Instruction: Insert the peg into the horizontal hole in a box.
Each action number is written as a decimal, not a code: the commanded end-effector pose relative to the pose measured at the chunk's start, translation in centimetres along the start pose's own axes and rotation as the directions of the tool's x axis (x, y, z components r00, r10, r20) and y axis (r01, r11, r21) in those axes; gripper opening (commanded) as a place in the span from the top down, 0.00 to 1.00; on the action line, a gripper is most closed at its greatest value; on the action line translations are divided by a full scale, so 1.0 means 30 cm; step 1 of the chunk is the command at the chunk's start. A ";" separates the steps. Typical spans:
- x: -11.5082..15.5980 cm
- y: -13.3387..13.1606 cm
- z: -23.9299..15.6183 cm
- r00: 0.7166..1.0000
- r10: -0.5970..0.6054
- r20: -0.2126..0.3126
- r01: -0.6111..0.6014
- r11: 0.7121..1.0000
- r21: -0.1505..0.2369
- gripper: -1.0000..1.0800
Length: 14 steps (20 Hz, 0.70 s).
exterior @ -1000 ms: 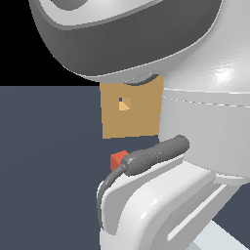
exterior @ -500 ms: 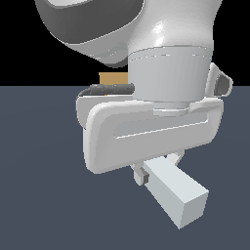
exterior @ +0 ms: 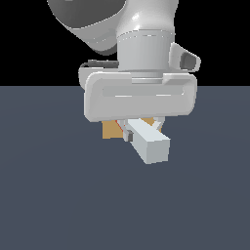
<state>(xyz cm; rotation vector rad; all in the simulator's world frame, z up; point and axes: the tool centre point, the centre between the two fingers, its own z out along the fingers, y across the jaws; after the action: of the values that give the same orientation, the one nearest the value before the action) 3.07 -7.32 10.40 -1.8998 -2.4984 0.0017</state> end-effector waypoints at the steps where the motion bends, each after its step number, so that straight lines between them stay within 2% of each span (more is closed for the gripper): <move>1: 0.045 0.008 -0.029 0.999 0.033 0.001 -0.033 0.999 -0.003 1.00; 7: 0.120 0.024 -0.067 0.997 0.083 0.001 -0.083 0.997 -0.003 1.00; 14: 0.154 0.037 -0.085 0.994 0.106 0.001 -0.106 0.994 -0.003 1.00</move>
<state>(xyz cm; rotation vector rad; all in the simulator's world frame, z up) 2.80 -2.67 12.73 -2.0247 -2.3989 0.0025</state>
